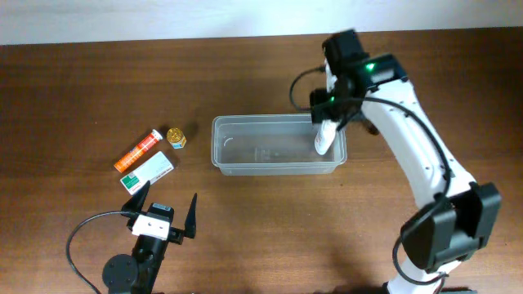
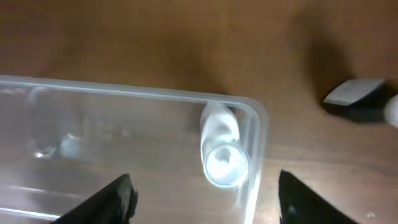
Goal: Pack container
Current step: 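Release the bottle and move the right gripper to the dark bottle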
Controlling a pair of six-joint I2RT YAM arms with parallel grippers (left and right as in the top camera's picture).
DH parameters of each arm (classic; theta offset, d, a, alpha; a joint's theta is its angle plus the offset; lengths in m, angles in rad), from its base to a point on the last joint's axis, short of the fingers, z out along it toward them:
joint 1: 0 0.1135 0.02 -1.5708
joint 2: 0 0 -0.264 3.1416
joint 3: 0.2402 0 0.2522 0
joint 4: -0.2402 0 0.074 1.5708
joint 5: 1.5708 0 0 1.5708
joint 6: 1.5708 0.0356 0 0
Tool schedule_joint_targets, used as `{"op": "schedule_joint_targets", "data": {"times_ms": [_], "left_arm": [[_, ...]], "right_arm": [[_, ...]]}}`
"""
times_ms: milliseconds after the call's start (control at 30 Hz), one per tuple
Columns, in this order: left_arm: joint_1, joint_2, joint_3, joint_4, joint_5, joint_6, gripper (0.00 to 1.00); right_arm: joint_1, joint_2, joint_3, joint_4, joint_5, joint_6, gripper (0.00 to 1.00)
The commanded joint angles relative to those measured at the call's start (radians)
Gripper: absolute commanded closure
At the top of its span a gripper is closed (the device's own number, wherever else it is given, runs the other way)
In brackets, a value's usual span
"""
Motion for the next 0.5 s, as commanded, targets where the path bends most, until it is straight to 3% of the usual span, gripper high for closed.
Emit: {"op": "schedule_joint_targets", "data": {"times_ms": [0,233,467], "left_arm": [[-0.002,-0.006,-0.002,-0.007,-0.006,-0.005,0.01],[-0.002,-0.006,-0.002,-0.007,-0.006,-0.005,0.01],[-0.002,-0.006,-0.002,-0.007,-0.006,-0.005,0.01]], "right_arm": [[-0.063,-0.021,0.123,-0.042,0.024,0.038,0.30],[-0.285,0.004,0.116,-0.048,0.013,0.126,0.27],[-0.352,0.093,0.116,-0.051,-0.014,0.140,0.27]]}}
